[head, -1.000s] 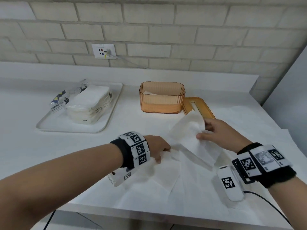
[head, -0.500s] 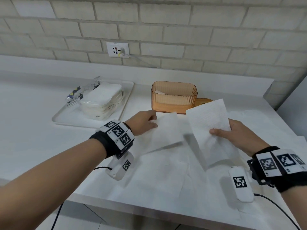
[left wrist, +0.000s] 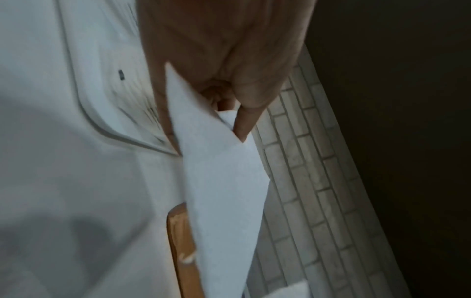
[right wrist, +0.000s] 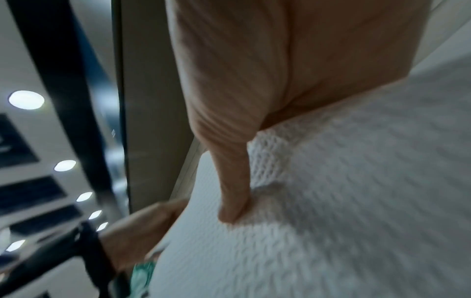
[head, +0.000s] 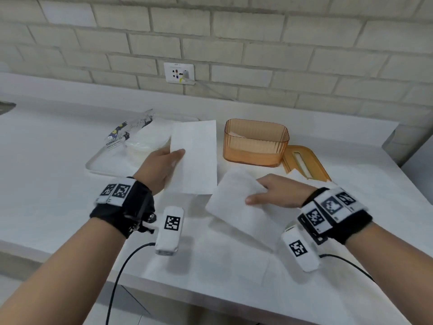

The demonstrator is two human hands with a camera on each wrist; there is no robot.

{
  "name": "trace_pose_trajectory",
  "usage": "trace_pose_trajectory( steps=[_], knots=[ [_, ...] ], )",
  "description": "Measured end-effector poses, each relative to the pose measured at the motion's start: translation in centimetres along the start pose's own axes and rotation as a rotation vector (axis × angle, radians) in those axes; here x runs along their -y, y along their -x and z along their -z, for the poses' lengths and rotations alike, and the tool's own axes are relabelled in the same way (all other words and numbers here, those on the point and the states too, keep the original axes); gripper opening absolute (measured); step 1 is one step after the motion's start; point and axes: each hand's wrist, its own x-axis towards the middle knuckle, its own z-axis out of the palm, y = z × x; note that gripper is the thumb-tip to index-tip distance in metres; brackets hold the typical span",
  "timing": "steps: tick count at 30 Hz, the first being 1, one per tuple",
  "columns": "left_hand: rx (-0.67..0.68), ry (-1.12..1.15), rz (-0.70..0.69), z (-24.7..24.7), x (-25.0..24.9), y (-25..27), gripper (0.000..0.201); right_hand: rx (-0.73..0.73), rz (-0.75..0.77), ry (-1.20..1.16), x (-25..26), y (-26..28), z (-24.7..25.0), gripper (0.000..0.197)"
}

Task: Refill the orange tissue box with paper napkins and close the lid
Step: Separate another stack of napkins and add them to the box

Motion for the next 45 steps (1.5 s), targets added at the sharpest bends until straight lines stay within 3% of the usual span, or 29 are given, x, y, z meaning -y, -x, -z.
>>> trace_pose_trajectory(
  steps=[5,10,15,21,26,29,32,36,42,45],
  knots=[
    [-0.136,0.071,-0.001,2.6,0.7,2.1,0.013,0.222,0.042,0.332,3.8,-7.4,-4.0,0.020],
    [-0.235,0.137,-0.031,4.7,1.4,3.9,0.025,0.235,0.078,0.663,4.7,-10.7,-6.3,0.040],
    [-0.297,0.159,-0.066,6.6,1.2,4.5,0.019,0.205,0.107,0.558,4.3,-10.8,-6.7,0.044],
    [-0.286,0.179,-0.078,7.0,0.6,4.1,0.021,0.241,-0.030,0.512,6.3,-10.6,-7.1,0.063],
    [-0.285,0.200,-0.047,6.8,1.0,3.7,0.026,0.163,0.105,0.624,5.8,-10.9,-9.1,0.065],
    [-0.270,0.213,-0.037,6.9,1.5,3.5,0.021,0.182,0.015,0.567,5.6,-10.6,-9.0,0.061],
    [-0.241,0.221,-0.045,7.2,1.9,3.1,0.023,0.178,0.025,0.531,5.3,-10.4,-8.2,0.036],
    [-0.237,0.225,-0.051,7.9,2.2,2.6,0.026,0.043,0.018,0.288,4.6,-9.6,-4.2,0.042],
    [-0.201,0.259,0.018,6.1,3.8,1.7,0.030,-0.231,0.040,-0.214,4.6,-6.9,1.3,0.028],
    [-0.144,0.272,0.058,3.8,4.1,1.5,0.033,-0.350,0.092,-0.528,5.3,-6.2,2.0,0.042]
  ],
)
